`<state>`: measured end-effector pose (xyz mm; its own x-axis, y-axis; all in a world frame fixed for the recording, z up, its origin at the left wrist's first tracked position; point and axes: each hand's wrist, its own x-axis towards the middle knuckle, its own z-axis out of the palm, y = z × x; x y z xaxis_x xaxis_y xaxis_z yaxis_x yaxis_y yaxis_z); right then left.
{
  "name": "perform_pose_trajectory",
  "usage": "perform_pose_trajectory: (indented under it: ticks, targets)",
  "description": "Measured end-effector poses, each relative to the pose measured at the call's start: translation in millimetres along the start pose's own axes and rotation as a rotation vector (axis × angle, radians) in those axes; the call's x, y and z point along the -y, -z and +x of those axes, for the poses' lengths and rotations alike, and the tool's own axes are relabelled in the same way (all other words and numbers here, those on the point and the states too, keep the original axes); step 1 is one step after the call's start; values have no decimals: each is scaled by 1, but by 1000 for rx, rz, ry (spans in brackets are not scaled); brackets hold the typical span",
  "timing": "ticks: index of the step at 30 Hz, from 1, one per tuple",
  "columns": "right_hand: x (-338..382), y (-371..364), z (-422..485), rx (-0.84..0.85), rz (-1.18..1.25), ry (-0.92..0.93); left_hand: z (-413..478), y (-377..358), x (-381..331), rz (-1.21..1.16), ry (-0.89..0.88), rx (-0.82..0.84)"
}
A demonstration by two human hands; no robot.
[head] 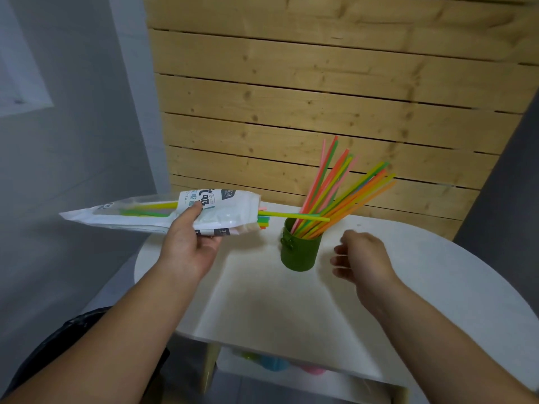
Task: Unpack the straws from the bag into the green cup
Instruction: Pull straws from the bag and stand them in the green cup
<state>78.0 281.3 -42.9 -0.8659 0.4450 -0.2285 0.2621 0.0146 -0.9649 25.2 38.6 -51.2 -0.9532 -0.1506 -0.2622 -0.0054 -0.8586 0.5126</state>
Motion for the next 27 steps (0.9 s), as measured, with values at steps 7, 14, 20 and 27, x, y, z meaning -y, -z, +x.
perform_pose_trajectory:
  ticks: [7, 14, 20, 27]
  targets:
    - [-3, -28, -41, 443, 210, 105, -12, -5, 8, 14, 23, 11]
    - [12, -39, -41, 277, 551, 61, -25, -9, 20, 55, 65, 44]
    - [9, -30, -30, 185, 467, 143, -20, -4, 14, 48, 57, 13]
    - [23, 5, -6, 54, 478, 280, -9, 1, 6, 21, 43, -21]
